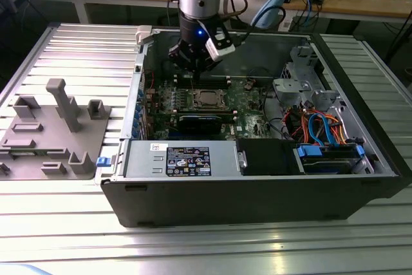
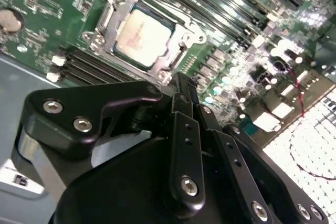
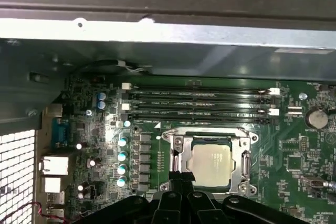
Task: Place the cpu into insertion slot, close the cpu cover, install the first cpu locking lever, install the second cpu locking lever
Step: 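Install the first cpu locking lever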
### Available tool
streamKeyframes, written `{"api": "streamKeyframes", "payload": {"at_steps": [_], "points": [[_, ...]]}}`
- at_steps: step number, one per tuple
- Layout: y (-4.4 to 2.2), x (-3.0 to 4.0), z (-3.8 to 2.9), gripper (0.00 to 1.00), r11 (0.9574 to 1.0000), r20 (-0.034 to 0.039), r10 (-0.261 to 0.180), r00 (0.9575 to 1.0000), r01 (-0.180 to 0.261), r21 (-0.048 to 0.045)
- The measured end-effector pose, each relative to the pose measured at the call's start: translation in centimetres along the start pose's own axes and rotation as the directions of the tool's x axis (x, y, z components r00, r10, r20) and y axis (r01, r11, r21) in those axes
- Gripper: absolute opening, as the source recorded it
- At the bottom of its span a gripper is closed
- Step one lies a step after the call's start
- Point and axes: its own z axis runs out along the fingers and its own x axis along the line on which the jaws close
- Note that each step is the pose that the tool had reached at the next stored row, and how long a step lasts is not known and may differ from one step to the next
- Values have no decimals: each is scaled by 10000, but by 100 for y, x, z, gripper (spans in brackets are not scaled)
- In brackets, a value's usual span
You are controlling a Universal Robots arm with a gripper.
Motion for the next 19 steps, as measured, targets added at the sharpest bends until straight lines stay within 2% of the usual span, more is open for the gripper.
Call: {"api": "streamKeyframes", "payload": {"at_steps": [1,10,19], "points": [[2,40,1,11,10000,0,2,10000,-2,-6],[21,229,11,11,10000,1,1,10000,-1,-19],[104,251,17,11,10000,2,0,10000,0,-25]]}}
